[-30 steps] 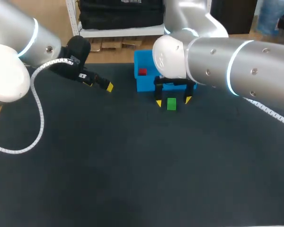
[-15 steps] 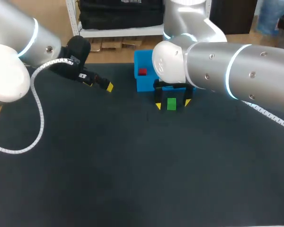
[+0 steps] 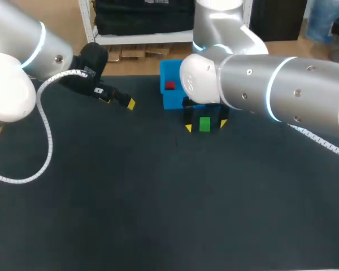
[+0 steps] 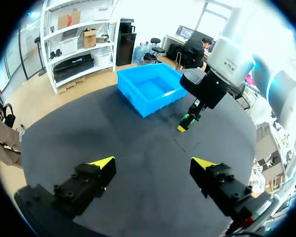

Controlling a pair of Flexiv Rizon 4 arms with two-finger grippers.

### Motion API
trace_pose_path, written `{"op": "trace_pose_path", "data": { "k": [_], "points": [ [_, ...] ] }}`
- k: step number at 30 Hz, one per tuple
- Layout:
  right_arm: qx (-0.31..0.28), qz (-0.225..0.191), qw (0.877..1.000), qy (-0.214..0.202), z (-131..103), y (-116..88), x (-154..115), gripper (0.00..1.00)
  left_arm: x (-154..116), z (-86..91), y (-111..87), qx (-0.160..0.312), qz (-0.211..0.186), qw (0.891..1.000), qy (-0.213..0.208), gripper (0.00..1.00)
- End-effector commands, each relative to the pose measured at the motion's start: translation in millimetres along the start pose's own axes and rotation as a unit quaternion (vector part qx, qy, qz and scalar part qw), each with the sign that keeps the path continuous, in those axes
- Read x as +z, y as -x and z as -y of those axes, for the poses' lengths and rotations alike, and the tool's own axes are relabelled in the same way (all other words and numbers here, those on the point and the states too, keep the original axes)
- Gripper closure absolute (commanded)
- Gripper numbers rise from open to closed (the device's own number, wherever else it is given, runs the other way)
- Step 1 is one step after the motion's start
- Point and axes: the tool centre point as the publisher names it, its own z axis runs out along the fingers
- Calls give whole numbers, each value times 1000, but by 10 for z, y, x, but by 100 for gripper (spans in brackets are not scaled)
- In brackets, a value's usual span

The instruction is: Use the left arm to pick the red cube and place it into the blue plastic box first, then use the right arm to grasp the green cube and put it into the same blue plastic box after the first action is fully finished.

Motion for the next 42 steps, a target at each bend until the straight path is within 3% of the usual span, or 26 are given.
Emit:
{"op": "trace_pose_path", "data": {
  "k": [1,2,3,4,20,42],
  "points": [
    [1,4,1000,0,-6,-14,49,45,5,-12,0,1,1,1000,-2,0],
    [1,4,1000,0,-7,-14,50,53,5,-12,0,1,1,1000,-2,0],
    [2,3,1000,0,-7,-14,53,94,5,-12,0,1,1,1000,-2,0],
    [2,3,1000,0,-9,-14,56,100,5,-12,0,1,1,1000,-2,0],
    [4,-2,1000,-4,23,-30,63,100,5,-12,0,1,1,1000,-2,0],
    [9,13,1000,-9,181,-92,-247,100,5,-12,0,1,1,1000,-2,0]
  ]
}}
